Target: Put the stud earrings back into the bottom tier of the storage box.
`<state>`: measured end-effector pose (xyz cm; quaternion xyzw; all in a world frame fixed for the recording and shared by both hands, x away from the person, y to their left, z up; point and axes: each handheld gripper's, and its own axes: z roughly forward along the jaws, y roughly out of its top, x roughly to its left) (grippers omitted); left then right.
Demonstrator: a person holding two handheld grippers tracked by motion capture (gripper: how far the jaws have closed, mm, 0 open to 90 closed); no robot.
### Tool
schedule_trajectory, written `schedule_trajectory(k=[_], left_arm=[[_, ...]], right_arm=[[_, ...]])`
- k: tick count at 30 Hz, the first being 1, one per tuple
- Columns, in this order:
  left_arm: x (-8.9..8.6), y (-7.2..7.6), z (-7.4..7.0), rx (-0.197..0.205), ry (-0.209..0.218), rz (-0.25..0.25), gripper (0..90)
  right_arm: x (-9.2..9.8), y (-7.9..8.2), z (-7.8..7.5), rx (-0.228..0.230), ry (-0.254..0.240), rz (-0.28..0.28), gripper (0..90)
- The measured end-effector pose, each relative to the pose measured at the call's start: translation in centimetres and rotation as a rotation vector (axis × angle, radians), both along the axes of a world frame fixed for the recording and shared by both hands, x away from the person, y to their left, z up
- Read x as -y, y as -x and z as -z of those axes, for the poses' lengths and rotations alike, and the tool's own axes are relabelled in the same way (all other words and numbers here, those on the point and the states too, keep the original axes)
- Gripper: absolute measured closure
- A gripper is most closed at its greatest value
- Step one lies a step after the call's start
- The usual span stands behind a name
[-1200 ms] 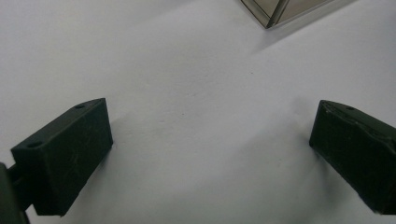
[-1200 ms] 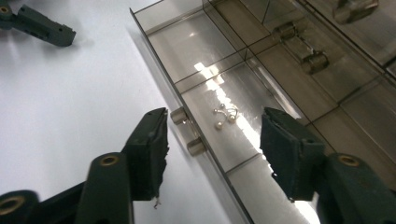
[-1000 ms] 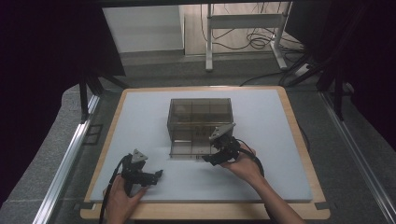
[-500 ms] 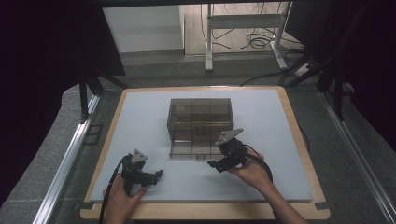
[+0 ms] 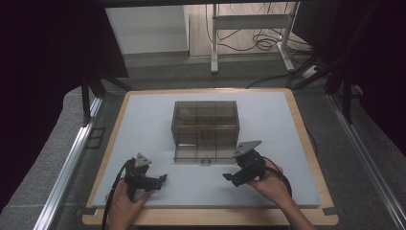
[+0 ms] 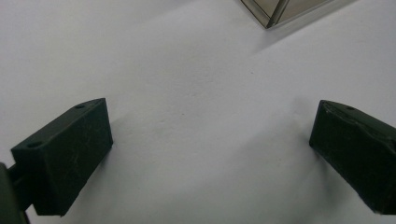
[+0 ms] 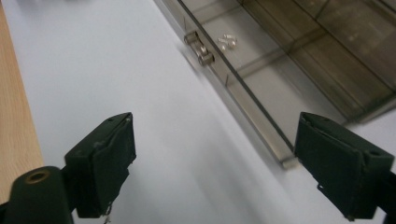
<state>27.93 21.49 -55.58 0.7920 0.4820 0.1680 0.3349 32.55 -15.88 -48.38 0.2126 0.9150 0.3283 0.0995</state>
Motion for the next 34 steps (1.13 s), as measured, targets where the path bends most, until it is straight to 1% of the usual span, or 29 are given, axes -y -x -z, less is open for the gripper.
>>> schedule_trajectory(k=[4,6,7,9,10,11,15,17,20,21,23,27,34], left_arm=[[0.0,0.0,0.0,-0.002,-0.004,0.004,0.0],[0.0,0.0,0.0,-0.002,-0.004,0.003,0.0],[0.0,0.0,0.0,-0.002,-0.004,0.003,0.0],[0.0,0.0,0.0,-0.002,-0.004,0.003,0.0],[0.0,0.0,0.0,-0.002,-0.004,0.003,0.0],[0.0,0.0,0.0,-0.001,-0.004,0.003,0.0],[0.0,0.0,0.0,-0.001,-0.004,0.003,0.0],[0.0,0.0,0.0,-0.001,-0.004,0.003,0.0],[0.0,0.0,0.0,-0.001,-0.004,0.003,0.0],[0.0,0.0,0.0,-0.001,-0.004,0.004,0.0],[0.0,0.0,0.0,-0.001,-0.004,0.003,0.0],[0.0,0.0,0.0,-0.001,-0.005,0.003,0.0],[0.0,0.0,0.0,0.001,-0.006,0.003,0.0]], right_arm=[[0.7,0.3,0.3,-0.002,0.009,0.011,9.4],[1.4,0.5,0.7,0.000,0.011,0.020,8.3],[1.4,0.5,0.7,0.000,0.011,0.020,8.3],[2.2,0.7,1.3,-0.001,0.014,0.029,7.2],[2.2,0.7,1.3,-0.001,0.014,0.029,7.2],[2.8,0.8,1.8,0.000,0.018,0.044,6.7],[4.0,1.0,2.9,0.005,0.011,0.067,6.0],[4.7,1.1,3.6,0.001,-0.001,0.085,5.9],[5.1,1.1,4.0,0.003,-0.005,0.093,5.9],[5.7,1.2,4.6,0.006,-0.012,0.105,5.5],[6.0,1.3,4.8,0.017,-0.036,0.103,5.4],[6.3,1.4,5.1,0.031,-0.065,0.104,4.8],[6.3,1.5,5.2,0.034,-0.069,0.106,4.9]])
